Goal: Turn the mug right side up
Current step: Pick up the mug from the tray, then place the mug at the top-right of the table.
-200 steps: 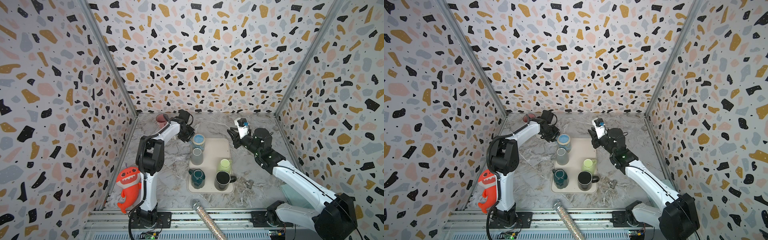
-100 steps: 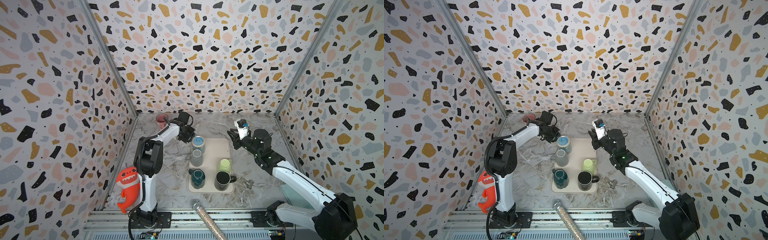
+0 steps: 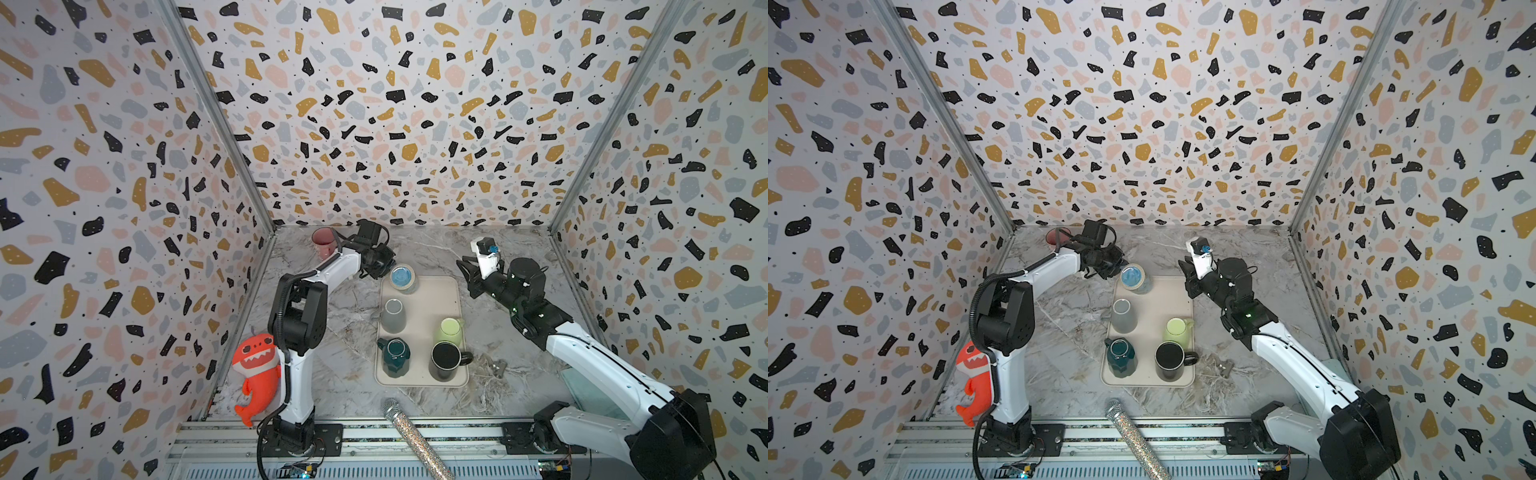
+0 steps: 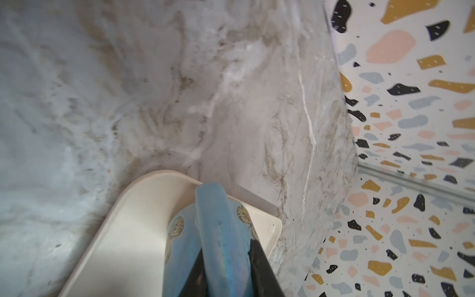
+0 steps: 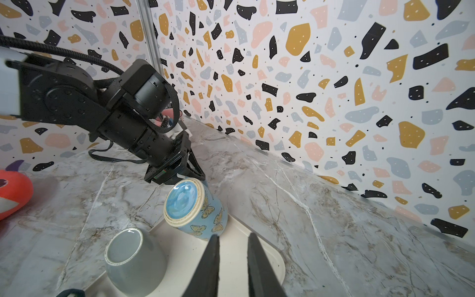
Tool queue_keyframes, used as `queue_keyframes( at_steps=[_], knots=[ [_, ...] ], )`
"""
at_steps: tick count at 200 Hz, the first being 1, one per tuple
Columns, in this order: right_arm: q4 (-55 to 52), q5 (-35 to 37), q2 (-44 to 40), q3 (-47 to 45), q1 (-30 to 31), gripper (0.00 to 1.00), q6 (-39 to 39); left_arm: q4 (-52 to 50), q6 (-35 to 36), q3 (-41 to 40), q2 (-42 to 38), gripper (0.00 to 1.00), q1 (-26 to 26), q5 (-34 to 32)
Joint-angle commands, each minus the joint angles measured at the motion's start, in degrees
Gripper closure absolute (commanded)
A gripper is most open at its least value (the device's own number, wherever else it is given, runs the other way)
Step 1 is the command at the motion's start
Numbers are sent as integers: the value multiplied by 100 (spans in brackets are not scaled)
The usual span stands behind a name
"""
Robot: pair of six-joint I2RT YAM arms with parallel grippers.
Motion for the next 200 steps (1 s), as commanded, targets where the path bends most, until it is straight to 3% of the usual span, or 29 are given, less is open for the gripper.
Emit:
queue_keyframes(
  at_steps=[1, 93, 155, 200],
  knots=[
    [36, -23, -117, -4, -17, 79, 92, 1015, 448, -341, -677, 100, -133, 279],
    [-149, -110, -64, 135, -15, 79, 148, 1920, 1407, -735, -1248, 100, -325, 258],
    [-739, -449, 182, 708, -20, 79, 360, 2897, 2979, -945, -1815, 100, -484, -490],
    [-1555, -778, 542, 1524, -21, 80, 676, 4602, 4074, -2103, -2597, 100, -790, -1028]
  ],
)
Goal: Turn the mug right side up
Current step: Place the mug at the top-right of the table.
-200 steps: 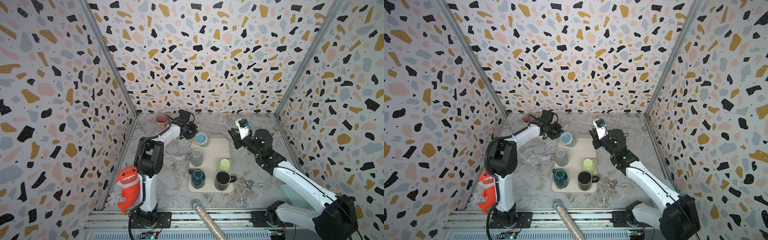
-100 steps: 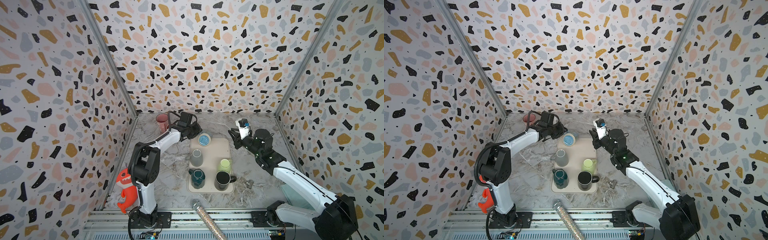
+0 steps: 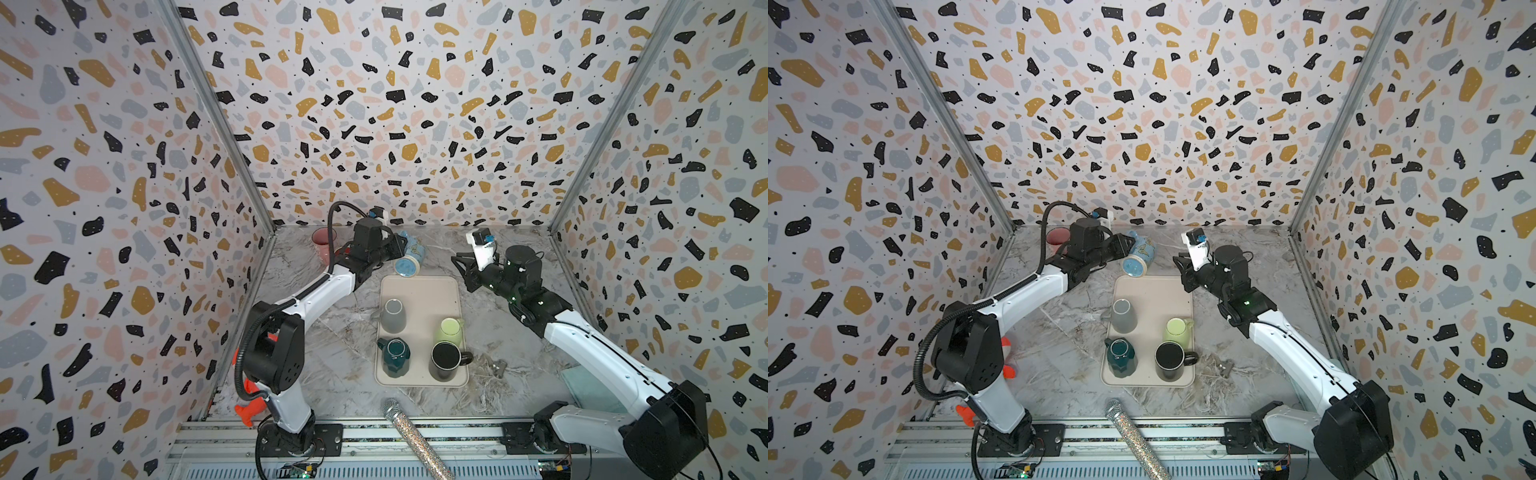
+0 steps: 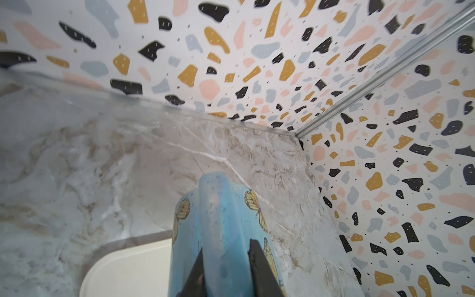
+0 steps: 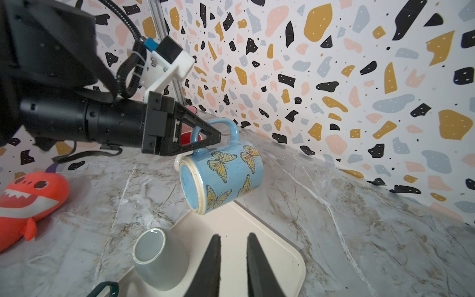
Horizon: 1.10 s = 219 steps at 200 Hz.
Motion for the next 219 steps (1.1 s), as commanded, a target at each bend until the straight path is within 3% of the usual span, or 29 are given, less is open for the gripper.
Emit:
queue_keyframes(
  at_steps=[1, 41, 124, 219],
  knots=[
    [-538, -278, 69, 482, -21, 80, 272, 1911, 862, -429, -626, 100, -198, -331],
    [-776, -622, 206, 842, -15, 80, 601, 2964, 1523, -1235, -1140, 100, -430, -705],
    [-1183, -1244, 830, 1564, -80, 78, 1208, 3840, 2306, -1674, -1477, 100, -651, -1336],
    [541, -3790, 1335, 1627, -716, 64, 3430, 4179, 2900, -2132, -1852, 100, -999, -1884]
  ],
)
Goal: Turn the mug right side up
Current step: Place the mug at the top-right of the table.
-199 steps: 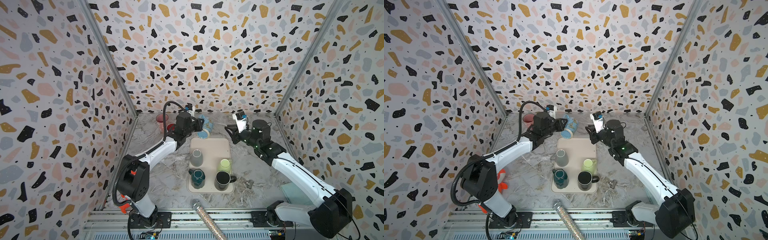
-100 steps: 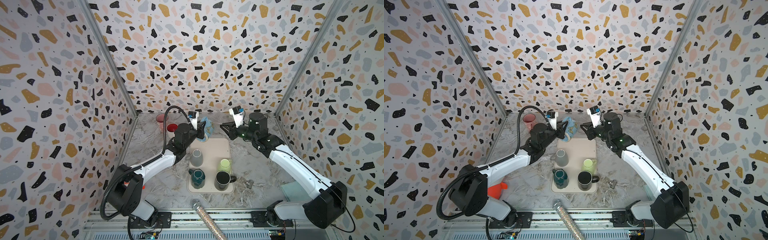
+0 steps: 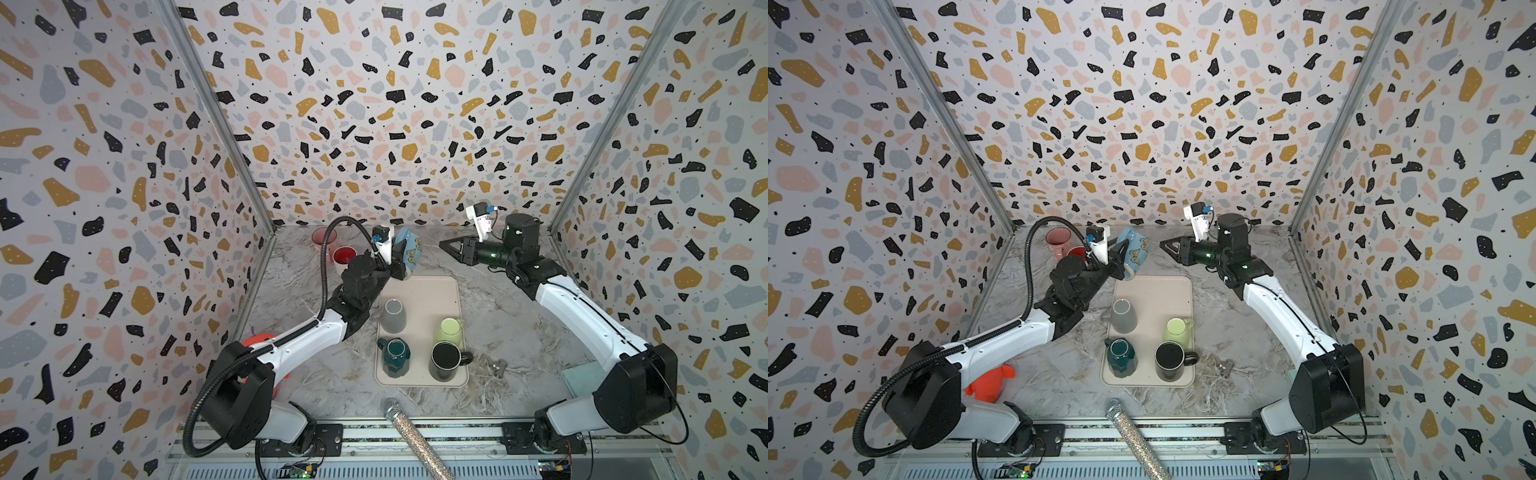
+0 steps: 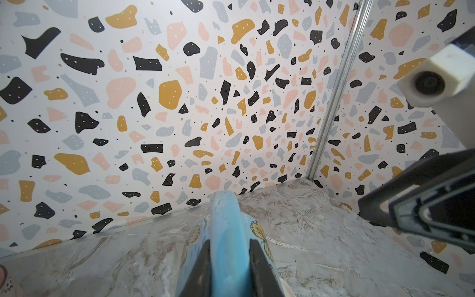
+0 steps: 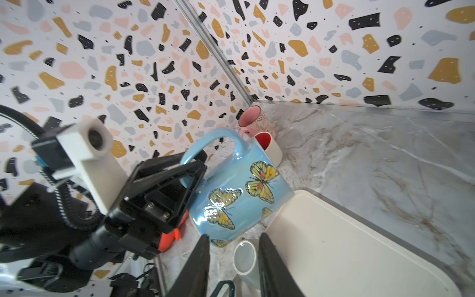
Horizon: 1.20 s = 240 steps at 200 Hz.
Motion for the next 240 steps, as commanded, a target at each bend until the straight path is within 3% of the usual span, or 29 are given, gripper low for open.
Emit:
queue_keyframes(
  at_steps=[1, 35, 98, 240],
  knots=[
    [691, -902, 61, 223, -7, 64, 793, 1263, 297, 62, -280, 100, -110, -219],
    [1137, -1491, 301, 332, -8, 58, 1533, 1342, 578, 13, -301, 100, -275, -461],
    [-118, -1328, 647, 990, -6, 46, 1538, 1460, 1232, -62, -318, 100, -497, -910],
    [-1189, -1023, 1485, 1885, 54, 41, 1623, 1423, 2808, 110, 282, 100, -1131, -1558]
  ],
)
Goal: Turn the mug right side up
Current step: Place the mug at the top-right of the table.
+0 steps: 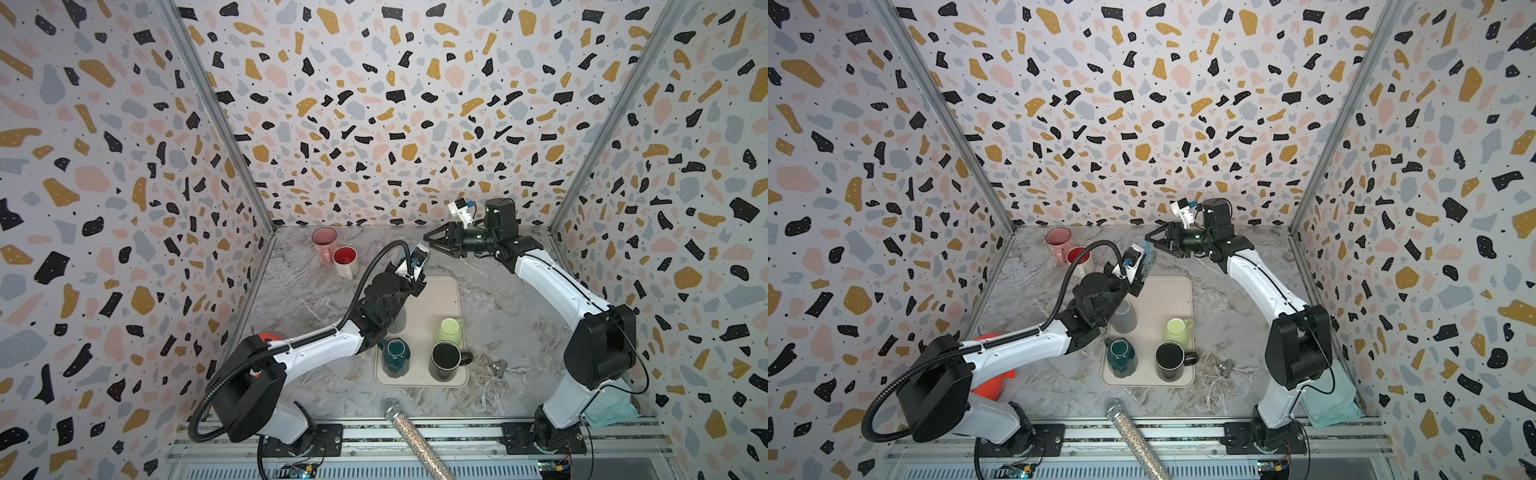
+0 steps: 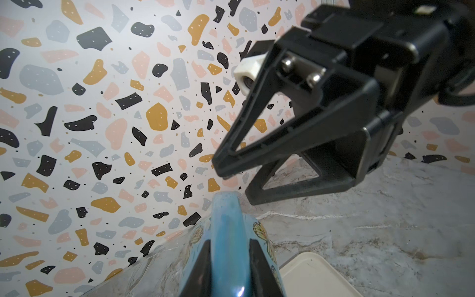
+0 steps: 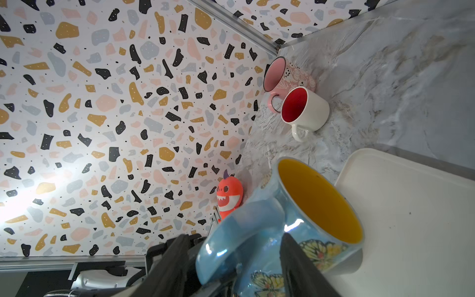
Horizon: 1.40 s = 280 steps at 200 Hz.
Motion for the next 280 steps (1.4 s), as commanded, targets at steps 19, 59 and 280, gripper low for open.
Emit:
queue_keyframes(
  at_steps=[19, 59, 280],
  knots=[
    [-277, -41, 19, 287, 47, 41, 82, 1126, 498, 247, -36, 100, -78, -322],
    [-584, 42, 96, 273, 79, 41, -32, 1248, 716, 241, 55, 100, -126, -455],
    [-824, -55, 567, 42, 280, 78, 48, 1377, 2072, 164, 284, 100, -392, -584]
  ],
)
